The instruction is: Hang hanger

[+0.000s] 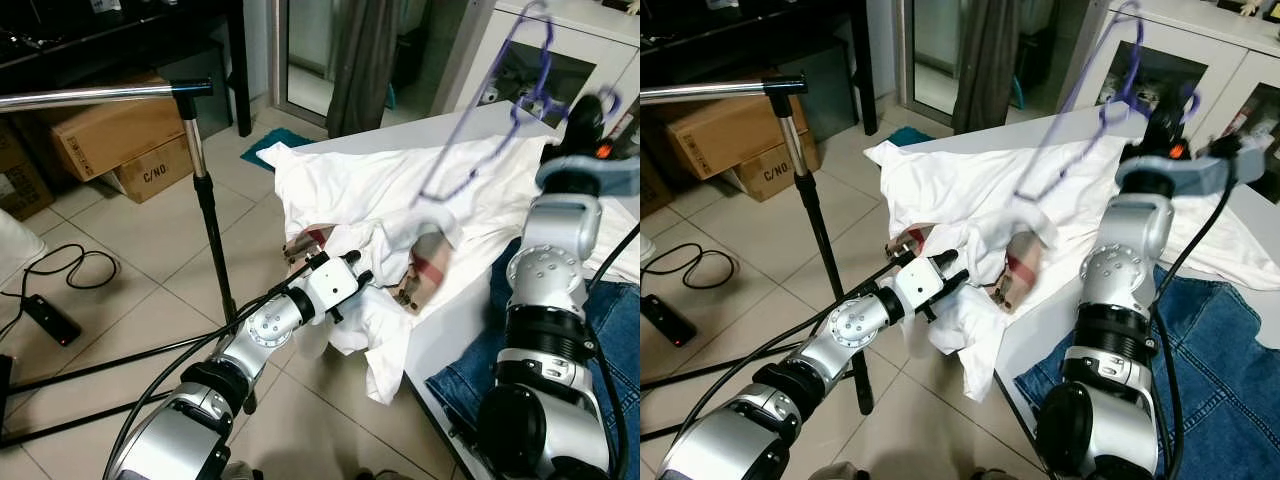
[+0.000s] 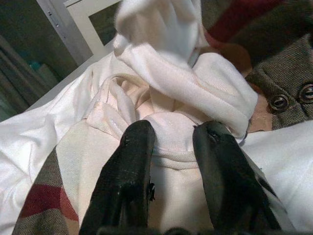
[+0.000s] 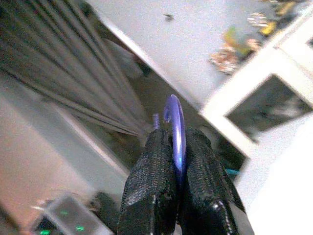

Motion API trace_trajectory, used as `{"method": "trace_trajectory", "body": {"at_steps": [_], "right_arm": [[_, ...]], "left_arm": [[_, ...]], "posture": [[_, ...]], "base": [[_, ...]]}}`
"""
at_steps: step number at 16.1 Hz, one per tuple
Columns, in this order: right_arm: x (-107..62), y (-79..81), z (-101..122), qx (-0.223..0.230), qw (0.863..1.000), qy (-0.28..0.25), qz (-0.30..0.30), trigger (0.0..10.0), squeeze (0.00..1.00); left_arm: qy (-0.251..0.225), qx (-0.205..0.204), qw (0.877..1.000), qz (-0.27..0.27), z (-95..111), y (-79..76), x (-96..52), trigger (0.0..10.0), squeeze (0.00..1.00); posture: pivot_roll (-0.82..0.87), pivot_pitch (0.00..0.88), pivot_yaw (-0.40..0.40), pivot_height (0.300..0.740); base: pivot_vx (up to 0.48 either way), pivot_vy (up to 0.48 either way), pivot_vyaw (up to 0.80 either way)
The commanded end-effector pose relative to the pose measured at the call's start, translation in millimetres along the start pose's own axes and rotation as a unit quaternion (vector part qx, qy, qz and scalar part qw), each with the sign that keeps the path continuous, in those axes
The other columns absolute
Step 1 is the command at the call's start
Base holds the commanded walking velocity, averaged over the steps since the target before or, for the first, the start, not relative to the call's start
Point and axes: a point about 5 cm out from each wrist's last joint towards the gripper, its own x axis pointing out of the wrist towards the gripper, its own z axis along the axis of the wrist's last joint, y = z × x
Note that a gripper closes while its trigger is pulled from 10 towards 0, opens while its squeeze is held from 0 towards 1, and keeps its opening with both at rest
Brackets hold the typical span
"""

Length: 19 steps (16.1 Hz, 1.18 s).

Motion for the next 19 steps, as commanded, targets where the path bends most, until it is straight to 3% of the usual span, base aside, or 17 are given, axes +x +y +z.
{"method": "trace_trajectory", "body": {"at_steps": [1, 5, 7, 11, 15, 17, 19], "right_arm": [[-1.9, -4.2, -3, -0.021, 1.000, 0.005, -0.023, 0.0, 0.00], [-15.7, -26.4, -27, -0.046, 0.990, 0.050, -0.123, 0.0, 0.00], [-23.0, -32.5, -43, 0.013, 0.984, 0.081, -0.161, 0.0, 0.00], [-15.1, -16.1, -49, 0.101, 0.981, 0.075, -0.148, 0.0, 0.00], [-2.7, -7.1, -49, 0.148, 0.975, 0.068, -0.148, 0.0, 0.00], [7.4, -8.9, -40, 0.153, 0.976, 0.048, -0.149, 0.0, 0.00], [14.1, -8.2, -32, 0.109, 0.986, 0.030, -0.126, 0.0, 0.00]], "left_arm": [[0.007, -0.003, 1.000, -0.003, -3, -3.9, -0.6, 10.0, 0.00], [0.006, -0.002, 1.000, 0.004, -4, -2.4, -1.9, 10.0, 0.00], [0.006, -0.002, 1.000, 0.005, -4, -2.7, -2.6, 10.0, 0.00], [0.007, -0.002, 1.000, 0.003, -6, -4.5, -4.2, 10.0, 0.00], [0.006, -0.003, 1.000, 0.000, -7, -7.4, -4.7, 10.0, 0.00], [0.006, -0.004, 1.000, -0.002, -8, -10.0, -5.8, 10.0, 0.00], [0.007, -0.006, 1.000, -0.002, -9, -11.4, -7.1, 10.0, 0.00]], "posture": [[0.06, 0.012, -0.049, 0.740], [0.06, 0.014, -0.052, 0.740], [0.06, 0.017, -0.055, 0.740], [0.07, 0.023, -0.052, 0.740], [0.08, 0.027, -0.053, 0.740], [0.08, 0.028, -0.057, 0.740], [0.08, 0.029, -0.055, 0.740]], "base": [[0.000, 0.000, 0.00], [0.000, 0.000, 0.00], [0.000, 0.000, 0.00], [0.000, 0.000, 0.00], [0.000, 0.000, 0.00], [0.000, 0.000, 0.00], [0.000, 0.000, 0.00]]}}
